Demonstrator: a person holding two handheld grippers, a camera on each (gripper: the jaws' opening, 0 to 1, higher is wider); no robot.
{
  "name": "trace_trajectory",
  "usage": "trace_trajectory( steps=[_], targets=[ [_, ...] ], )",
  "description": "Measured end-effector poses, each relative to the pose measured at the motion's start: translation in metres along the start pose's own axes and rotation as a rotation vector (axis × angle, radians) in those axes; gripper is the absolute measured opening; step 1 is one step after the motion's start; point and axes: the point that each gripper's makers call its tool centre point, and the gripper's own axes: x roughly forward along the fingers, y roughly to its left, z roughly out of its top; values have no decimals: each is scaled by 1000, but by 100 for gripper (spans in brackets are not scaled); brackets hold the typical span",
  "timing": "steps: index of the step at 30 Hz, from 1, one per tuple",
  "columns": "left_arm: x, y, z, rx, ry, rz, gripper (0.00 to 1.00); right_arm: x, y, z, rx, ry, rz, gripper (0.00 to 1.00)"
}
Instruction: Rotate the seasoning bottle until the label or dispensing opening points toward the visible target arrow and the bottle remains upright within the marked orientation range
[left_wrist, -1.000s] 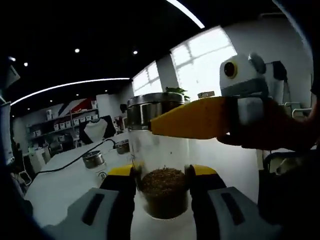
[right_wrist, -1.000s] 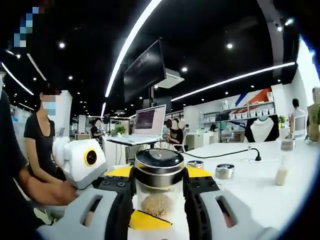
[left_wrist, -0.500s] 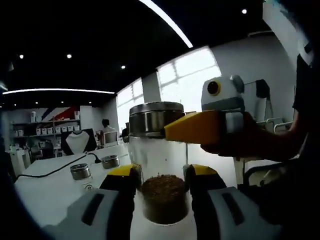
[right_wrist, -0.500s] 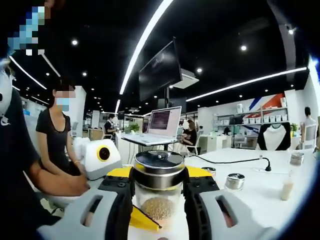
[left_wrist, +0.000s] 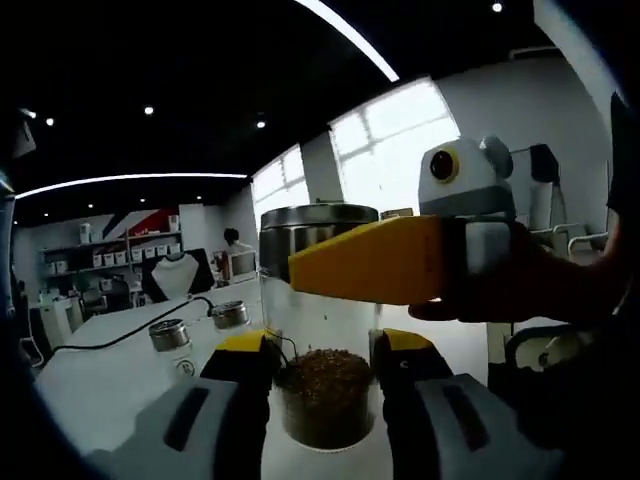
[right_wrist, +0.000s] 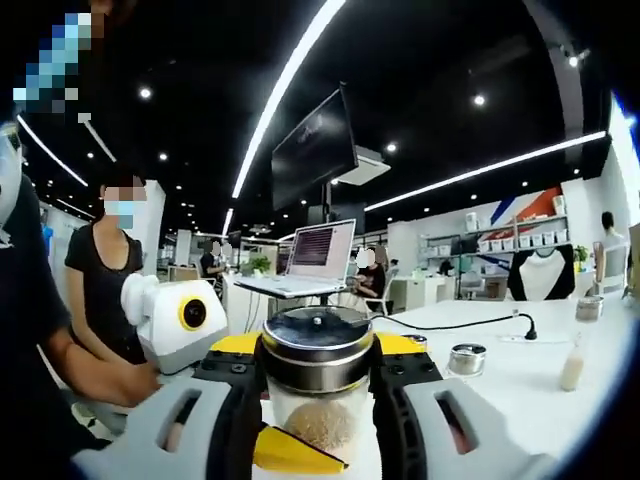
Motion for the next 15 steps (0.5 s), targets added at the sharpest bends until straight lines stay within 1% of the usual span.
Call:
trace_trajectory(
  steps=[1,3,4,5,6,7,8,9,12,13,15],
  targets=[
    [0,0,0,-5,-2,4,44,1,1,1,20,-2,-1,41],
    [0,2,0,-20,-5,4,44,1,-1,1,31,10,-17,41],
    [0,1,-1,-28,-2,-7,44,1,-1,-1,17,31,-23,40],
    [1,0,-2,-30,-11,-28,44,1,-2,-1,6,36,-20,40],
    [1,0,-1,-32,-23,-47,44,0,-2,0,1,34,-3,40],
    [-1,-2,4,-52,-48,-82,44,-1,-2,3,10,19,24,40],
    [-2,-4,6,-62,-57,-107,44,-1,-2,5,40,14,45,40],
    [-4,-6,8,-77,-59,-136,43,-3,-1,6,47,14,71,40],
    [-10,-13,14,-114,-88,-225,43,-6,8,11,23,11,184,40],
    [-11,-15,14,-121,-87,-247,43,-8,13,12,17,15,229,40],
    [-12,-18,14,-127,-84,-268,43,-9,19,11,21,30,279,40]
  ],
)
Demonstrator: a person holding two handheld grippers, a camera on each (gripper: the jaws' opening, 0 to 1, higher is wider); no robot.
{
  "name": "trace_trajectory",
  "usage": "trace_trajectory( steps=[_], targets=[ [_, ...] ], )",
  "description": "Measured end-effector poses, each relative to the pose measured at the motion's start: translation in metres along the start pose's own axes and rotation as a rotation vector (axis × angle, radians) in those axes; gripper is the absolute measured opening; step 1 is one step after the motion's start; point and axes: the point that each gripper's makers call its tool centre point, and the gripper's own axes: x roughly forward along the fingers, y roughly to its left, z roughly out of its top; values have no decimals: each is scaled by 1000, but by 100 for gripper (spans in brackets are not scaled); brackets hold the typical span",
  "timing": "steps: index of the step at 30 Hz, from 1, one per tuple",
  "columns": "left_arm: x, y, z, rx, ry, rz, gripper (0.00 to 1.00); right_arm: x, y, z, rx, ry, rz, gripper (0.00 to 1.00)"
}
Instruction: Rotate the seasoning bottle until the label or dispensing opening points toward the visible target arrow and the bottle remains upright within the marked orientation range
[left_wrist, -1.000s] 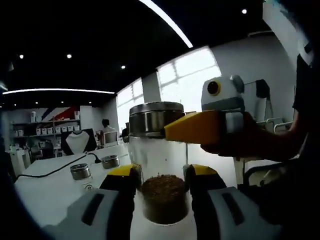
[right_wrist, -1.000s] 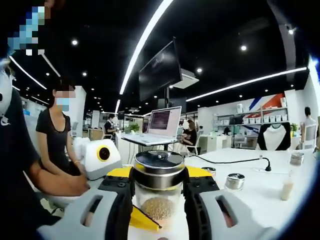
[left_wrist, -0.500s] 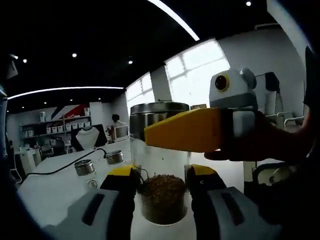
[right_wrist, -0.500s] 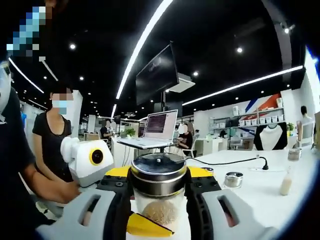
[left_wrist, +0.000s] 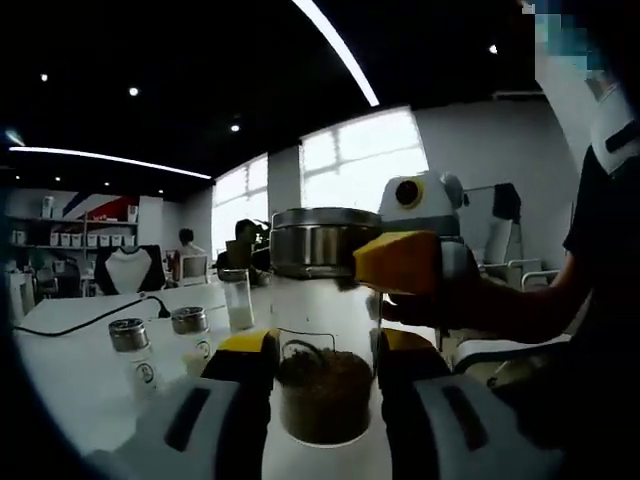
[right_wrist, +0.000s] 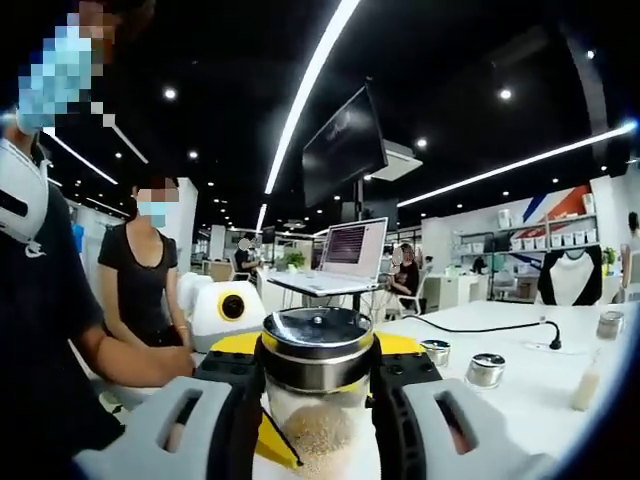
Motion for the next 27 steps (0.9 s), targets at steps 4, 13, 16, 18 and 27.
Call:
trace_trajectory(
  steps=[4,13,16,18,27],
  targets=[
    [3,1,-4,-20,26,61,43,1,-3,-5,23,1,-15,40],
    [-2,29,-4,89,89,331,42,13,-23,-9,6,-13,-283,41],
    [-2,30,-7,67,88,324,43,17,-26,-12,-16,11,-350,42],
    [-2,29,-13,46,111,277,43,17,-27,-20,-42,79,-356,41],
    [-7,11,5,9,15,64,43,16,-7,-2,-46,44,-100,41]
  ],
)
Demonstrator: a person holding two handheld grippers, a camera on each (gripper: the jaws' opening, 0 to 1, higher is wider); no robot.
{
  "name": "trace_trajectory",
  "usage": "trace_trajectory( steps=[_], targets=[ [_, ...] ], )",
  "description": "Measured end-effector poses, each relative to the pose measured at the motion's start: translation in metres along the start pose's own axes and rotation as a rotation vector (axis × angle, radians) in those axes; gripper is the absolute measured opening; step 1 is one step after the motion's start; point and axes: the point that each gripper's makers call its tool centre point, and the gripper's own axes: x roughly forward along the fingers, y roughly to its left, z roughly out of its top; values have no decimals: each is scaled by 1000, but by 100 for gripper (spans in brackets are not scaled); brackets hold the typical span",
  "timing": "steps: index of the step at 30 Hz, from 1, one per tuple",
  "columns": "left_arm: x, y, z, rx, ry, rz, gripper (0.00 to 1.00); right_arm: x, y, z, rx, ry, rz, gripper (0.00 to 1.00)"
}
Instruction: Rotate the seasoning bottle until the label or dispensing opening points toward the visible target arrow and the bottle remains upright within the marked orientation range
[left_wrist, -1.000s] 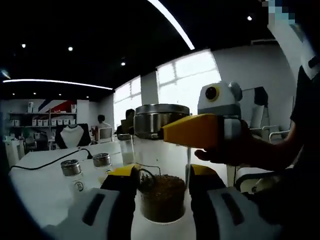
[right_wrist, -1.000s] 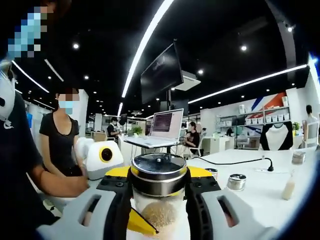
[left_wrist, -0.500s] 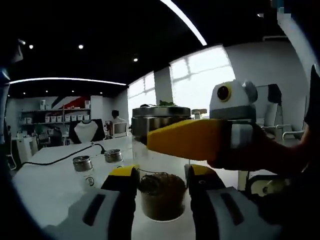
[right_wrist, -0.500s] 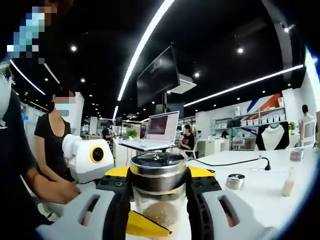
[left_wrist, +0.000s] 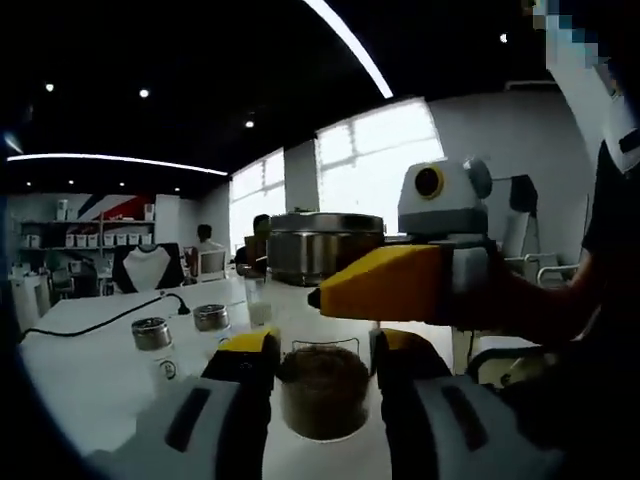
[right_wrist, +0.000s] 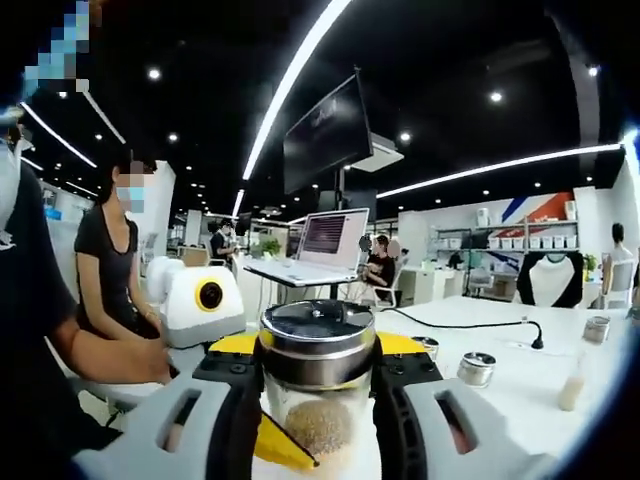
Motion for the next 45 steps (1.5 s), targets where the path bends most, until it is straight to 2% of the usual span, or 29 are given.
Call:
trace_trajectory(
  steps=[2,4,6,7,9,11,12,13,17,18,19,20,22,23,27,28,29,30,34,35,36,38,40,42,44,45],
  targets=[
    [0,-2,0,1,-3,-17,43,-1,4,0,-9,4,35,41],
    [-1,-9,0,-39,-20,-71,43,-3,10,1,8,-10,100,41],
    [0,-9,-1,-69,-18,-68,42,-4,9,0,59,-24,114,41],
    [1,-7,-3,-60,-3,-36,42,-5,4,-3,88,-15,93,41],
    [3,-4,-1,-72,-4,14,42,-6,0,0,101,-55,56,41],
    [4,8,3,-39,-12,131,42,-7,-10,4,117,-94,-32,40],
    [3,14,4,-14,-8,185,42,-8,-14,3,131,-95,-70,39],
    [3,21,-1,7,28,254,42,-9,-19,-2,146,-65,-126,39],
    [3,23,-5,27,58,286,42,-8,-20,-6,143,-44,-149,39],
    [3,24,-16,66,104,317,42,-1,-23,-18,42,9,-227,39],
    [3,24,-17,68,107,319,42,0,-21,-20,68,12,-232,39],
    [3,25,-18,74,109,317,42,-1,-22,-19,63,13,-227,39],
    [2,23,-11,97,65,268,42,-2,-22,-16,56,9,-214,38],
    [2,19,-5,89,35,216,42,-4,-22,-10,60,-15,-179,38],
    [-2,6,7,-27,-43,50,42,-11,-16,5,135,-48,-48,38],
    [-4,4,9,-94,-63,19,42,-13,-12,9,157,-66,4,38],
    [-4,2,10,-105,-73,0,43,-14,-7,11,160,-78,35,38],
    [-4,-1,11,-109,-78,-20,43,-15,-6,12,171,-87,51,38],
    [-1,-6,0,-115,-25,-39,42,-15,-1,3,150,-64,77,38],
    [-1,-5,-3,-101,2,-10,42,-13,-1,-1,158,-55,72,39],
    [-1,-1,-5,-78,15,28,42,-13,-8,-6,185,-38,18,39],
    [-1,16,-7,3,36,180,41,-13,-22,-11,223,-33,-92,38],
    [-3,28,-10,102,79,269,41,-11,-26,-14,197,-30,-157,37],
    [-4,30,-12,149,98,293,41,-10,-29,-15,153,-26,-196,37],
    [-4,28,-12,129,90,296,41,-6,-21,-14,98,-37,-227,37],
    [-5,29,-12,117,85,304,41,-4,-20,-15,105,-36,-234,38]
  ],
)
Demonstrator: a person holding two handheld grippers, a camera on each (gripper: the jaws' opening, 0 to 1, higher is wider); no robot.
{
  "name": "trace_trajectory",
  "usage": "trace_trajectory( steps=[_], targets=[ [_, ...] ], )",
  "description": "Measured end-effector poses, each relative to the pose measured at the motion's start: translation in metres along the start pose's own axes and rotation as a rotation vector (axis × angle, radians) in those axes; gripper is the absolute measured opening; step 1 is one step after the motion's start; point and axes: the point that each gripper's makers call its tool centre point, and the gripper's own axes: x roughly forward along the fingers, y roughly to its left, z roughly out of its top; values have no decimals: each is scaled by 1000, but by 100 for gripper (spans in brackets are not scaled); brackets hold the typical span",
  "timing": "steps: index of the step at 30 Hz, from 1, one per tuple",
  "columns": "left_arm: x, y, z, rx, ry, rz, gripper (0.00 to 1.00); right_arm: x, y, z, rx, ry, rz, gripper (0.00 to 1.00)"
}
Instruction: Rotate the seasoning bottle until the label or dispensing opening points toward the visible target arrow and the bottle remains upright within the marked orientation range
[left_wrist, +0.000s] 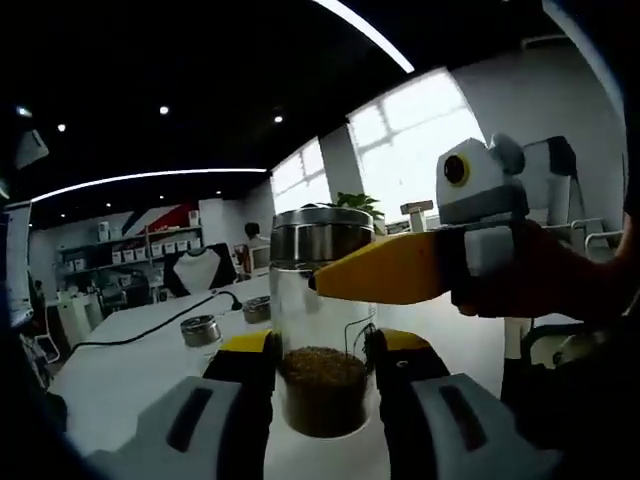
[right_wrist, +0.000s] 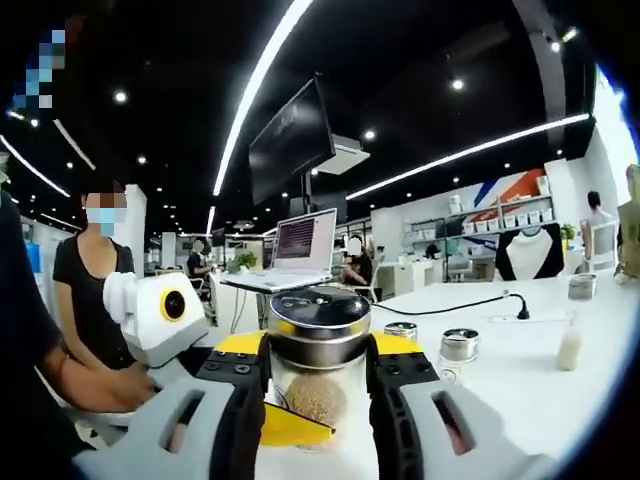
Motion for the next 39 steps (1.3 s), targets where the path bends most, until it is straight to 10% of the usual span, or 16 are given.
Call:
trace_trajectory(
  steps=[11,21,39],
  targets=[
    [-5,-10,8,-156,-77,-204,41,-4,-2,8,-3,22,63,37],
    [0,-11,-4,-103,-23,-143,40,0,-3,-6,-37,72,42,38],
    [-3,-16,-3,-182,-57,-232,40,1,0,-8,-24,86,66,39]
  ],
)
